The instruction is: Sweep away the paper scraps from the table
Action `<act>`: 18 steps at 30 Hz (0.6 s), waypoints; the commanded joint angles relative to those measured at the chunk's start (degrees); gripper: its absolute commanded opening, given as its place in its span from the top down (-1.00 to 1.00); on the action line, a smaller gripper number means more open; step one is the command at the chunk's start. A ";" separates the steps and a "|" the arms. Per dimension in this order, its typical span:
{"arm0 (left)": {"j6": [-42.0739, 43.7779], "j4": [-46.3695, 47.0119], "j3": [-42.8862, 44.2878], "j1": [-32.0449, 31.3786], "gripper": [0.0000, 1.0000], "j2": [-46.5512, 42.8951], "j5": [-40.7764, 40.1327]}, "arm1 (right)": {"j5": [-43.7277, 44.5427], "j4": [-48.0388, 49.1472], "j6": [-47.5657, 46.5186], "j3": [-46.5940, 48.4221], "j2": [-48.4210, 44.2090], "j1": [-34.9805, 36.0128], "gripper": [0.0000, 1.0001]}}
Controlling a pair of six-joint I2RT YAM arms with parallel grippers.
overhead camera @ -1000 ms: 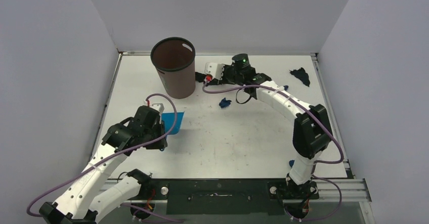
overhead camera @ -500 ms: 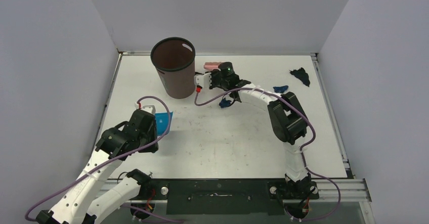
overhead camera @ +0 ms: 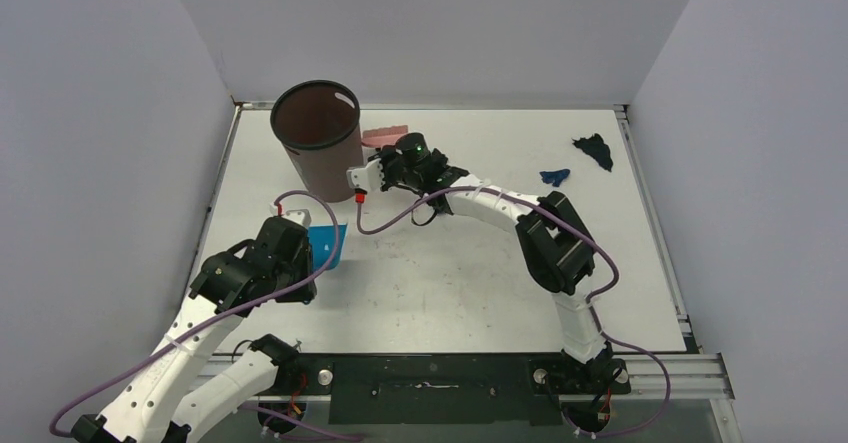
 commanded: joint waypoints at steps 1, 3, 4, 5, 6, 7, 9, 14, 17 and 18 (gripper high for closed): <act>0.84 1.37 0.19 0.04 1.00 -0.90 1.79 | -0.09 1.84 -3.94 3.47 2.46 0.61 0.89; 0.71 1.40 -0.28 0.05 1.00 -1.47 2.58 | 0.59 3.26 -5.51 4.65 4.74 -0.31 0.89; 0.65 1.43 -0.44 0.05 1.00 -1.86 2.94 | 0.74 3.49 -5.92 5.58 5.89 -0.99 0.89; 0.59 1.42 -0.61 -0.02 1.00 -2.20 3.40 | 0.91 3.14 -6.24 7.12 7.04 -1.52 0.89; 0.51 1.41 -0.66 0.00 1.00 -2.60 3.72 | 1.08 2.41 -6.54 8.41 8.30 -2.03 0.89; 0.46 1.30 -0.75 0.04 1.00 -2.87 4.08 | 1.34 1.32 -7.08 9.62 9.85 -2.40 0.89; 0.64 1.16 -0.72 -0.03 1.00 -3.32 4.78 | 2.27 0.27 -8.32 10.86 11.74 -3.35 0.89; 1.45 -0.05 0.21 -0.04 1.00 -3.16 5.37 | 3.15 -4.23 -9.06 10.48 11.73 -4.57 0.89; 1.92 0.64 -0.22 -0.06 1.00 -3.14 6.82 | 3.14 -11.60 -6.24 9.25 8.84 -4.25 0.89; 2.01 0.86 -0.30 -0.06 1.00 -2.99 7.04 | 3.07 -13.73 -5.29 8.21 7.65 -4.04 0.89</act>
